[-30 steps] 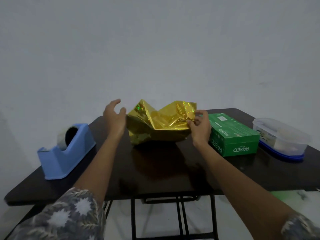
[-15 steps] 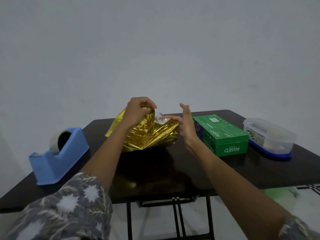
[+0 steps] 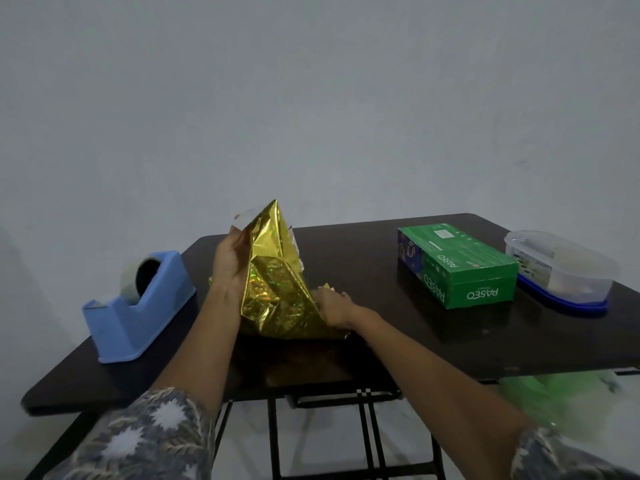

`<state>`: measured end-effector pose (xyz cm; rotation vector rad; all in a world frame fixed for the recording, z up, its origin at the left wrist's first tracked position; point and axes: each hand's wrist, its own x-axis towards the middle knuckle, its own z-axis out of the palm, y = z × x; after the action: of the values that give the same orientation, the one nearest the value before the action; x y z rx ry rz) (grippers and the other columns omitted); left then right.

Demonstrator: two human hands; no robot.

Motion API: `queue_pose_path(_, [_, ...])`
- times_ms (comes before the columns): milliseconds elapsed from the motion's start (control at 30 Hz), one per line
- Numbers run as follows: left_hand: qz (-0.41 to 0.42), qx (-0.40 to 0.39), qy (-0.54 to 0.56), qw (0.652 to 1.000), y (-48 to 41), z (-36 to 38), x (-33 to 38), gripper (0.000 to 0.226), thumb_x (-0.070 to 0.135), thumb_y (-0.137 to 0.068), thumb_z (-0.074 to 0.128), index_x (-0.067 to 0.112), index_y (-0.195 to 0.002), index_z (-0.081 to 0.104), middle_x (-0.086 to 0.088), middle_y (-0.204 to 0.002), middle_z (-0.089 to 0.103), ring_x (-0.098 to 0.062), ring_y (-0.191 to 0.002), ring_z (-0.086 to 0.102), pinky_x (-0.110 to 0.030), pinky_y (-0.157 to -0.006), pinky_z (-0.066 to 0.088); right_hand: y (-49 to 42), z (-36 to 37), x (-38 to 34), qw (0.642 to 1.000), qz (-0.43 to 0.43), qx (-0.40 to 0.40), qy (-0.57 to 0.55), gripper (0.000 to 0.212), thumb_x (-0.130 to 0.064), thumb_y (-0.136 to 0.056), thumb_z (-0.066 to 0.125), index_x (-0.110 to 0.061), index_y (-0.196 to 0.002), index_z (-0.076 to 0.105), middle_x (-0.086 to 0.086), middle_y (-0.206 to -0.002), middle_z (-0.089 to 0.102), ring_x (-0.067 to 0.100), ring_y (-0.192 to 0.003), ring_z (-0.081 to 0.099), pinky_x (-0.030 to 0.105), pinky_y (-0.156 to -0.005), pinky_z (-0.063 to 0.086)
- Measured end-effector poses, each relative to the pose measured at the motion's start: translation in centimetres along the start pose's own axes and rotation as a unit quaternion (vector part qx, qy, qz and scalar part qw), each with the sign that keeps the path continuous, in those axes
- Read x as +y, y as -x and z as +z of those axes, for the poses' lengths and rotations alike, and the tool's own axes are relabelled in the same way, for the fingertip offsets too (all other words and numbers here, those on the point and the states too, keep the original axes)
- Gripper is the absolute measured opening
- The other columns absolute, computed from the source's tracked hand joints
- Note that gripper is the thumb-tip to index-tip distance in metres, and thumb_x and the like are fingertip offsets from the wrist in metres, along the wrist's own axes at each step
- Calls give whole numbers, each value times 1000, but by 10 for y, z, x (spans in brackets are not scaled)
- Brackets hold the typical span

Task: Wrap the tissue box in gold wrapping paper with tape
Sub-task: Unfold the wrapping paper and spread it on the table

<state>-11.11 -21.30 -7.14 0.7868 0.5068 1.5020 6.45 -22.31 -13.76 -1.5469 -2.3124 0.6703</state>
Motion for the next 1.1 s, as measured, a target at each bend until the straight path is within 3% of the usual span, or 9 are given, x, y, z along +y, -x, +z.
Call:
queue_pose_path(167, [5,-30,36,999,-6,-7,9,68,25,-50,90,16,-109,58,-2,-97,60,-17,-87,61,-34,-89,48,5,-21,11,981,40,158,-103,22,-21,-88,61,-19,-108,70,6,-113,69,25,-105,63,35,-90,49])
queue_pose_path(333, [36,-37,11,999,0,-25,25,45,23,-26,93,17,-64,70,2,-70,66,-12,-66,65,-25,-70,54,10,-75,43,906,112,344,-221,22,-32,-81,71,-16,-96,74,2,-100,72,18,-91,64,27,-80,44])
queue_pose_path(433, [-29,32,-229,972,9,-34,34,7,15,-73,72,14,-74,65,2,-69,70,-12,-67,66,-25,-59,57,15,-102,55,896,152,388,-154,22,-36,-81,70,-20,-96,74,4,-101,71,24,-100,63,31,-85,40])
queue_pose_path(500, [-61,131,-378,914,9,-40,33,20,1,-89,51,13,-80,64,-2,-69,69,-14,-65,65,-31,-67,56,15,-112,59,898,164,398,-97,21,-36,-80,71,-20,-94,74,5,-105,69,28,-106,58,36,-93,37])
queue_pose_path(667, [216,303,-392,841,-3,-22,57,27,1,-86,51,18,-75,68,-5,-86,68,-15,-78,62,-31,-74,54,13,-111,58,899,98,419,83,8,-25,-82,69,-21,-85,75,2,-117,62,22,-121,47,43,-106,26])
queue_pose_path(767, [289,141,-504,801,-15,19,61,22,5,-84,58,13,-101,69,-4,-107,67,-11,-98,60,-26,-90,46,12,-109,56,896,35,423,132,10,-25,-85,64,-23,-84,74,-3,-129,54,17,-132,35,43,-111,14])
queue_pose_path(933, [60,-111,-679,724,-46,50,13,94,19,-72,81,17,-147,25,-9,-143,38,-20,-129,41,-33,-105,35,7,-109,48,869,-139,423,218,29,-39,-78,54,-22,-68,75,0,-113,66,26,-120,53,40,-103,17])
queue_pose_path(1000, [1,-117,-673,730,-57,45,-2,92,21,-67,85,16,-142,33,-6,-129,47,-19,-111,52,-32,-90,44,9,-108,47,859,-165,430,224,29,-40,-76,52,-24,-64,74,0,-107,68,27,-112,58,40,-100,20])
queue_pose_path(1100, [45,-82,-628,773,-65,34,-14,59,38,-51,90,-1,-88,66,0,-76,60,-13,-71,57,-28,-69,42,11,-103,48,863,-144,460,152,26,-42,-76,60,-22,-81,75,3,-118,63,29,-121,51,54,-105,22])
